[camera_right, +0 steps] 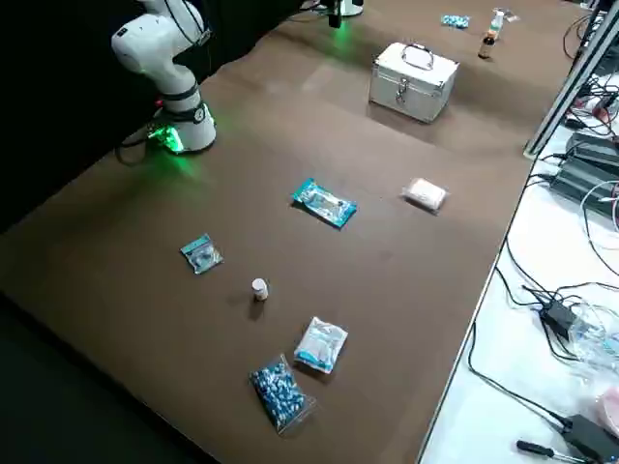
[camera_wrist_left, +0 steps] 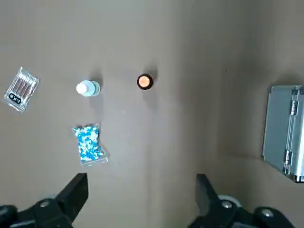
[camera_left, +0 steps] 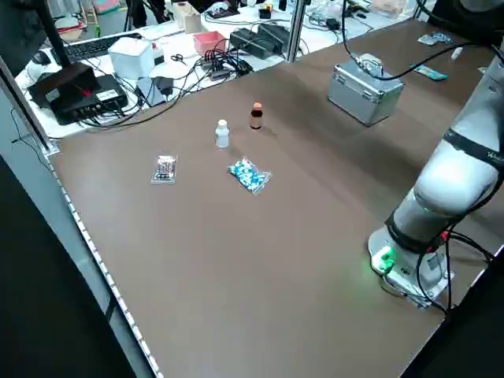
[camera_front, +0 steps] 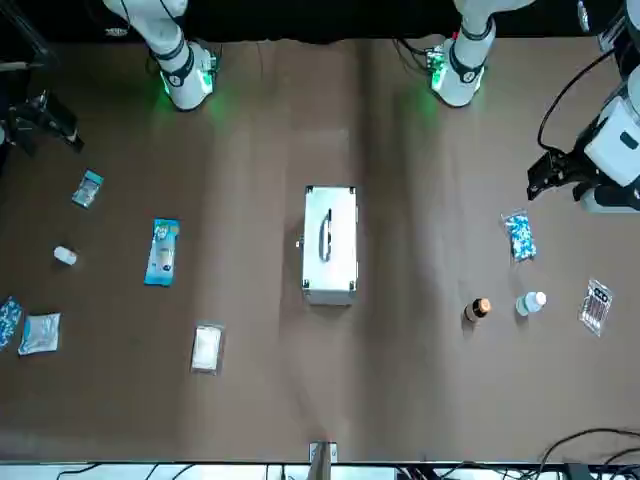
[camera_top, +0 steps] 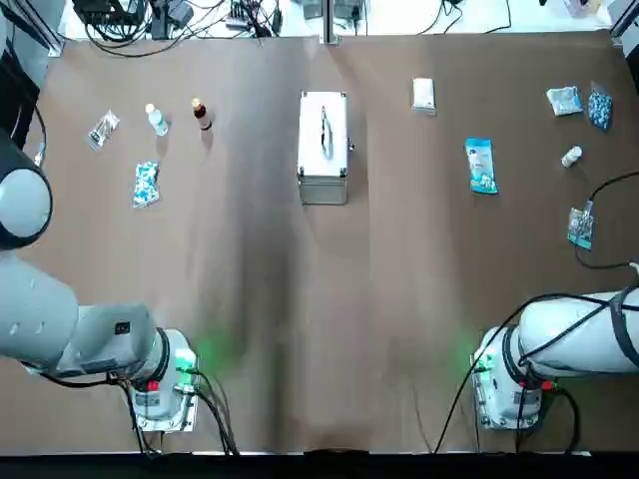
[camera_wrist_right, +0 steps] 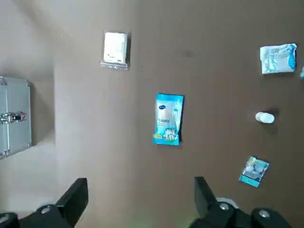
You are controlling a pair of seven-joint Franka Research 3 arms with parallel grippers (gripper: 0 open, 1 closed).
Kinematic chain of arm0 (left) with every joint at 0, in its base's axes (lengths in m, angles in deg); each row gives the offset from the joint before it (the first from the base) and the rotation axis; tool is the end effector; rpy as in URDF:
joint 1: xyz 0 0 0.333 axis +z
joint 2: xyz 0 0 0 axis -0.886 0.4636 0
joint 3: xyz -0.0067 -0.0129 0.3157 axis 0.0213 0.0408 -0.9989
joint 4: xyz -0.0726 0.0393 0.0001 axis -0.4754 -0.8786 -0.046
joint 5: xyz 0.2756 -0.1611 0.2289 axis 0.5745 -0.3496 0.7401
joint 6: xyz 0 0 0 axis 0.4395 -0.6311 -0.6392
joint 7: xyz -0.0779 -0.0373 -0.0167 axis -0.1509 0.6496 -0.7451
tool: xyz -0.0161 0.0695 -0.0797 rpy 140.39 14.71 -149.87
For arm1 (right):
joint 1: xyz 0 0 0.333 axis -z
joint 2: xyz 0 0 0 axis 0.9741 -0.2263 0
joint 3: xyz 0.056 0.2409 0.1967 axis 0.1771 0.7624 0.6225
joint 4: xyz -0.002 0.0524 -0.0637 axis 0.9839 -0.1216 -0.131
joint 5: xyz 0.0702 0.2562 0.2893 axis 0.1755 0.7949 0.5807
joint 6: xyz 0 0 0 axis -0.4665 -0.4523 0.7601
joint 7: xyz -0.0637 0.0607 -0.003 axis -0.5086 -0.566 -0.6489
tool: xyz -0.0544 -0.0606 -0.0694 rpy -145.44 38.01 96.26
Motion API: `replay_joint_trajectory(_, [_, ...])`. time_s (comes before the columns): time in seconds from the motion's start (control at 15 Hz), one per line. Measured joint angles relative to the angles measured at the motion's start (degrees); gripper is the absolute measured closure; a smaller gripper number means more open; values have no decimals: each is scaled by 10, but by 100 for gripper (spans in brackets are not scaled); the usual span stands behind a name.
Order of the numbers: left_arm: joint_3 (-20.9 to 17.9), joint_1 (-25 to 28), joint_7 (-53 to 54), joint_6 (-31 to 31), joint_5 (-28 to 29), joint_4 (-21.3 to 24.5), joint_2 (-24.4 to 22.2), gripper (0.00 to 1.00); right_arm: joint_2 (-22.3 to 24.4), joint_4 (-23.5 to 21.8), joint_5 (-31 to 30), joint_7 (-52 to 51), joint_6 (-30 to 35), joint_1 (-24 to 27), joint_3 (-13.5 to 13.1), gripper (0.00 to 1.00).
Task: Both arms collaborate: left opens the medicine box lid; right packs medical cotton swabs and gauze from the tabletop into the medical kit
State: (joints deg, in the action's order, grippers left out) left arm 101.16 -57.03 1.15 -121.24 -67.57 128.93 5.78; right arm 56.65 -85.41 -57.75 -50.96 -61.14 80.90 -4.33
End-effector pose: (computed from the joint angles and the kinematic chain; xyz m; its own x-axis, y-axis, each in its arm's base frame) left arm 0.5702 -0.0619 0.6228 0.9992 -0.0338 0.0223 -0.0339 -0.9994 0.0059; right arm 0.5162 0.0186 0.6770 0.9995 0.0174 0.0255 0.0181 -0.9995 -0.0269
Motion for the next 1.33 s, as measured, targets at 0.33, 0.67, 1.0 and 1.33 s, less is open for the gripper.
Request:
replay_joint_trajectory(0.33, [0, 0, 0, 0, 0, 0, 0, 0, 0, 0, -1, 0, 1, -5, -7, 1])
replay_joint_trajectory(0.67, [14, -1, 8, 0, 0, 0, 1, 0, 0, 0, -1, 0, 2, -7, -8, 1])
replay_joint_trajectory(1.0, [95, -5, -2, 1, 0, 5, 43, 0, -3, -1, -1, 0, 4, -11, -7, 1])
replay_joint_trajectory(1.33, [152, -18, -11, 0, 0, 5, 104, 0, -33, -14, 9, -1, 6, -46, -6, 1])
